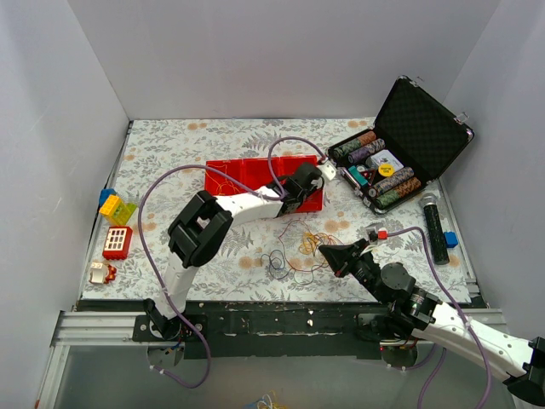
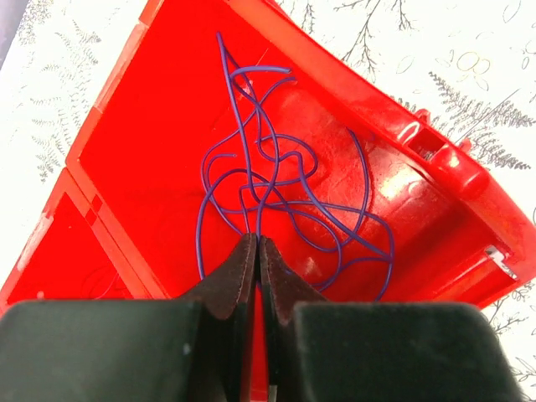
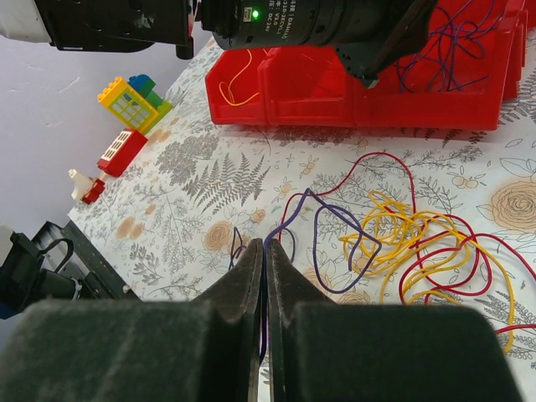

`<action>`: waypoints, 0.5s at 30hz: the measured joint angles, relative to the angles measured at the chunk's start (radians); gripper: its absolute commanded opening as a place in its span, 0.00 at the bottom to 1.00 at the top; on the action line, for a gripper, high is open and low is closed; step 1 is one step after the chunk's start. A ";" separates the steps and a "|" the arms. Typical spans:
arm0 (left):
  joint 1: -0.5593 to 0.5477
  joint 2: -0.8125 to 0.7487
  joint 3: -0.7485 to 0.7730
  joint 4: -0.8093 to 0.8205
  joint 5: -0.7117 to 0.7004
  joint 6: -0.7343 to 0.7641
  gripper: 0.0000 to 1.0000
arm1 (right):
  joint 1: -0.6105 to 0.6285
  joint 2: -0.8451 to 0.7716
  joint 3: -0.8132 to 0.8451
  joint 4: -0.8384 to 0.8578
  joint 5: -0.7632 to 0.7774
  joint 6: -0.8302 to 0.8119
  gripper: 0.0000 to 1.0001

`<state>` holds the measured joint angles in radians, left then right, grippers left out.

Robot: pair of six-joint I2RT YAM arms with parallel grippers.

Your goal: Untangle the cables

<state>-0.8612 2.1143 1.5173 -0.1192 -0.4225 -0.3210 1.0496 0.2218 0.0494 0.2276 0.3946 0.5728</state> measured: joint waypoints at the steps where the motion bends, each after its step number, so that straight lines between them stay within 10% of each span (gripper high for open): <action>1: 0.001 0.004 0.004 -0.001 -0.002 -0.003 0.00 | 0.000 0.000 0.000 -0.002 0.000 0.000 0.03; 6: 0.013 0.007 0.005 0.027 0.009 -0.008 0.00 | 0.000 0.000 0.000 -0.002 0.000 0.000 0.03; 8: 0.023 0.007 0.001 0.049 0.026 -0.008 0.16 | 0.000 0.000 0.000 -0.003 0.000 0.000 0.03; 10: 0.035 0.007 -0.002 0.060 0.055 -0.010 0.54 | 0.000 0.000 0.000 -0.003 0.000 0.000 0.03; 15: 0.061 0.000 -0.021 0.092 0.193 0.001 0.77 | 0.000 0.000 0.000 -0.010 0.000 0.000 0.03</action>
<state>-0.7998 2.1147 1.4963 -0.0269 -0.2291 -0.3199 1.0496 0.2222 0.0494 0.2180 0.3943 0.5732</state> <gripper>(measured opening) 0.694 0.063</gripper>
